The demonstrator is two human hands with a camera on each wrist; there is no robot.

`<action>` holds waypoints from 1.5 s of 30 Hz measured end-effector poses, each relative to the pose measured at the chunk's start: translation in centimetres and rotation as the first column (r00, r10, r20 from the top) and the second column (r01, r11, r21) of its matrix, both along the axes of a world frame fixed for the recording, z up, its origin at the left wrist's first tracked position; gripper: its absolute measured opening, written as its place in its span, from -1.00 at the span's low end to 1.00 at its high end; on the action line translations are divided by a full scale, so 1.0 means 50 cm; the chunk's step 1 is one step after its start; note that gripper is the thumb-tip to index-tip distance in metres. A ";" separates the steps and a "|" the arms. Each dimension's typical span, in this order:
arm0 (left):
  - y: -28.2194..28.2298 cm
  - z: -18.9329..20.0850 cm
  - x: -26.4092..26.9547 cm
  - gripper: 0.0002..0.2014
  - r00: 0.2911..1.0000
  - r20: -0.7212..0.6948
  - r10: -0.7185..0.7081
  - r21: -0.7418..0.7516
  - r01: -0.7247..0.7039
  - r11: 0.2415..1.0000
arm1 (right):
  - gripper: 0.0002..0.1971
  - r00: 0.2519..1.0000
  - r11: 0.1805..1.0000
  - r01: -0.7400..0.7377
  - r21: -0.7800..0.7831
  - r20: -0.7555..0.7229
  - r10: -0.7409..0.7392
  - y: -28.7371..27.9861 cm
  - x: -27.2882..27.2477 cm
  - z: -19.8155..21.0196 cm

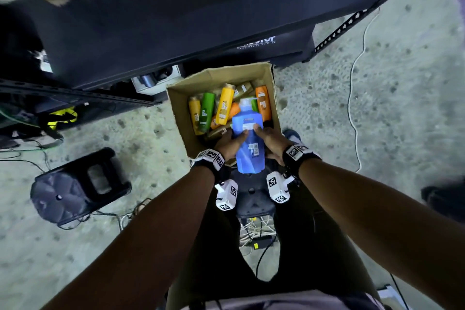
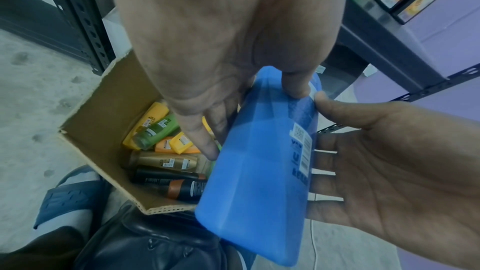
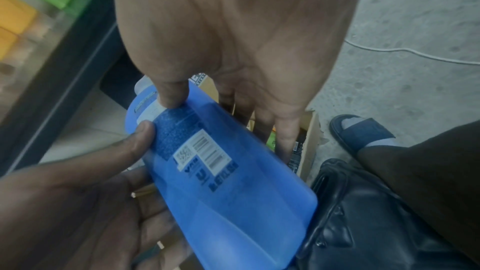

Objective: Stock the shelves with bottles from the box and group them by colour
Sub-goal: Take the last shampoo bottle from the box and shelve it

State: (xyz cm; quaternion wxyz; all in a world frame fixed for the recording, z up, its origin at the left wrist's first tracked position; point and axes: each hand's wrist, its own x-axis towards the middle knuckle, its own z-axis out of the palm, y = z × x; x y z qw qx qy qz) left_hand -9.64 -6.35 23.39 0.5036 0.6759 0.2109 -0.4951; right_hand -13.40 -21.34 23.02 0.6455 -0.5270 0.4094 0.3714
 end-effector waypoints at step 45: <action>-0.242 0.731 0.208 -0.61 0.565 0.816 -0.123 -0.087 0.330 0.940 | -0.54 0.631 0.731 0.407 -0.547 0.747 0.208 -0.234 0.133 0.710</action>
